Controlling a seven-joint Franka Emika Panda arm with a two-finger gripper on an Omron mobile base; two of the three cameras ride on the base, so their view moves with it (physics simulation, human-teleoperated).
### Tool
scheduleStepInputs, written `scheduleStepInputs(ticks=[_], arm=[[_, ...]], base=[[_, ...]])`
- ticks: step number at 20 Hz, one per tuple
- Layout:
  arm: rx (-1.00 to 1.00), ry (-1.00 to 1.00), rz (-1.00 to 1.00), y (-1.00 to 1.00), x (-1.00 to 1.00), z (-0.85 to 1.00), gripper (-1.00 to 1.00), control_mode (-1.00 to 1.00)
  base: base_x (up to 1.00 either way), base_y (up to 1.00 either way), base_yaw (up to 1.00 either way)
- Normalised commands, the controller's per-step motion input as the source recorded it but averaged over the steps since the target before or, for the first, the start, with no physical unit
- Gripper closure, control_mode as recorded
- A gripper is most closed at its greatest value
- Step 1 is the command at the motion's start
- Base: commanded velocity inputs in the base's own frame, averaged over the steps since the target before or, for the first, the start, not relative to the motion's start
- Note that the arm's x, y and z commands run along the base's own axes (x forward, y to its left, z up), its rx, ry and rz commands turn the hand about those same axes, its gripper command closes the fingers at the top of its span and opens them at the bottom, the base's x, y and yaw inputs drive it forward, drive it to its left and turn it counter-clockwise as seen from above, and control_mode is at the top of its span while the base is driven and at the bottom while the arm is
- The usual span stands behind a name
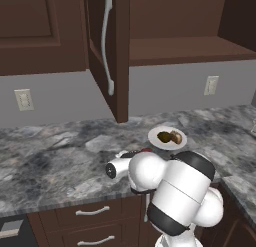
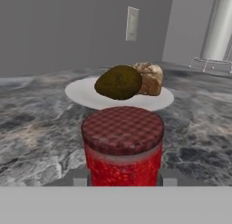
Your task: Pick the avocado and bread from the counter and place them on the plate. Then pick the jam from the cabinet and place it next to the plate. Lastly close the cabinet door.
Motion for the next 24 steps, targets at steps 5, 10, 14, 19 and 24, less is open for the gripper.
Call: scheduleStepInputs(ticks=[5, 10, 14, 19, 24], arm=[[0.0, -0.01, 0.0, 0.0, 0.0, -0.05, -1.0, -1.0], [0.0, 0.0, 0.0, 0.0, 0.0, -0.02, -1.0, -1.0], [0.0, 0.0, 0.0, -0.03, 0.0, -0.01, -1.0, -1.0], [0.05, -0.01, 0.0, -0.01, -0.51, 0.06, -1.0, -1.0], [0.07, 0.0, 0.03, 0.0, -0.75, 0.31, -1.0, -1.0]], base=[[0.0, 0.0, 0.0], [0.0, 0.0, 0.0], [0.0, 0.0, 0.0], [0.0, 0.0, 0.0], [0.0, 0.0, 0.0]])
